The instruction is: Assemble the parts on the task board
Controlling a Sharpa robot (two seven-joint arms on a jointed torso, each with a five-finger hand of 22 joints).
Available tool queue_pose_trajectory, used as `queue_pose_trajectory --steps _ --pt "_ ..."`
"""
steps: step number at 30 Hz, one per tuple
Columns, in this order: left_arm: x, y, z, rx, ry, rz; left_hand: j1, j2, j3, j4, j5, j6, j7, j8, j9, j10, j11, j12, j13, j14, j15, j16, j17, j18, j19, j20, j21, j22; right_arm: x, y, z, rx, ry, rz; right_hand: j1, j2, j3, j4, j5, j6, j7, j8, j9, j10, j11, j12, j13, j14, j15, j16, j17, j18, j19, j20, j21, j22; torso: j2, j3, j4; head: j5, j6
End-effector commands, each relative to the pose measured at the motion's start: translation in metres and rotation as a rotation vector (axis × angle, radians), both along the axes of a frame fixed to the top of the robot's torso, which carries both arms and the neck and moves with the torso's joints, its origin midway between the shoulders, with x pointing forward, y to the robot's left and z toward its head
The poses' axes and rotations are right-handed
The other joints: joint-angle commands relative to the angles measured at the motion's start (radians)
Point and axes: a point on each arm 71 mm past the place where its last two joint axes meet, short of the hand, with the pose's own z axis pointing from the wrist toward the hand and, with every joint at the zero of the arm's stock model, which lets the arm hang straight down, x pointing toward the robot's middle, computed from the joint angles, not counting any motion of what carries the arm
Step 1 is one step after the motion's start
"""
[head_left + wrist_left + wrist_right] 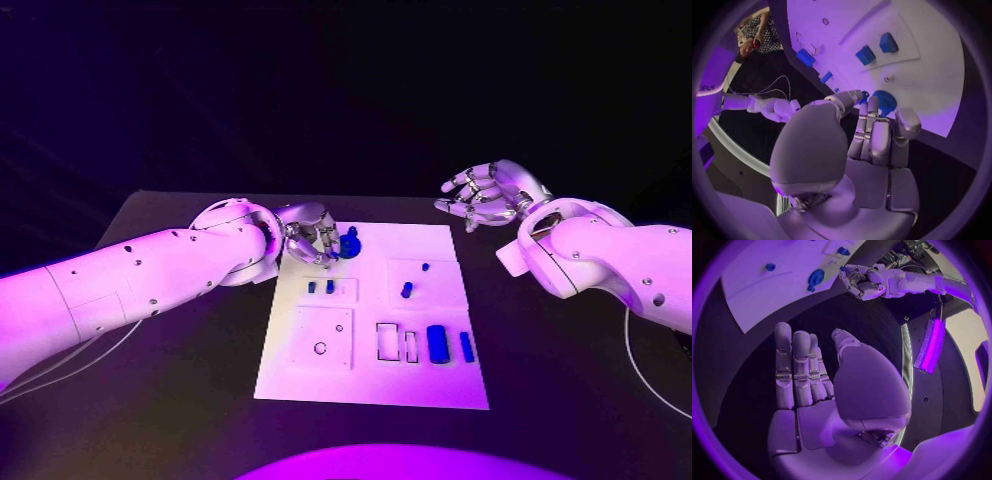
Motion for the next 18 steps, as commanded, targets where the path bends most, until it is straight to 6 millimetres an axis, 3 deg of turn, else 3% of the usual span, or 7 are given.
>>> queue_pose_trajectory --steps 1,9,18 --pt "0.001 0.001 -0.003 0.029 0.032 -0.008 -0.009 0.004 -0.004 -0.002 -0.002 0.007 0.0 -0.005 -0.001 0.008 -0.001 -0.007 -0.001 0.008 -0.001 0.004 -0.001 -0.011 0.008 -0.001 0.006 0.004 0.0 0.001 0.0 -0.002 0.0 0.016 -0.002 -0.009 0.008 0.0 0.003 0.005 0.003 0.006 -0.002 0.008 -0.001 -0.006 -0.001 0.009 -0.001 -0.007 -0.001 0.012 0.001 -0.003 -0.003 -0.001 0.002 -0.0017 0.0003 0.001 -0.001" --pt "0.005 0.002 -0.009 0.109 0.013 -0.016 -0.006 0.005 -0.003 -0.004 -0.002 0.008 -0.001 -0.006 0.0 0.01 -0.002 -0.009 -0.001 0.009 -0.002 0.004 -0.001 -0.012 0.01 -0.001 0.007 0.005 0.0 0.003 0.0 -0.002 0.0 0.018 -0.002 -0.009 0.009 0.0 0.003 0.005 0.004 0.006 -0.002 0.007 0.0 -0.007 -0.003 0.009 -0.001 -0.009 -0.002 0.012 0.001 -0.003 -0.008 -0.005 0.003 -0.001 -0.0029 0.007 0.0" --pt "0.007 0.006 -0.013 0.143 0.006 -0.01 -0.004 0.006 -0.003 -0.006 -0.002 0.009 -0.001 -0.007 0.0 0.011 -0.002 -0.011 -0.001 0.009 -0.002 0.004 0.0 -0.011 0.009 -0.001 0.006 0.004 -0.001 0.003 0.0 -0.002 0.0 0.019 -0.002 -0.01 0.01 0.0 0.003 0.004 0.004 0.006 -0.003 0.007 0.0 -0.009 -0.005 0.008 0.0 -0.011 -0.002 0.013 0.0 -0.003 -0.015 -0.009 0.003 -0.001 -0.0024 0.005 -0.003"
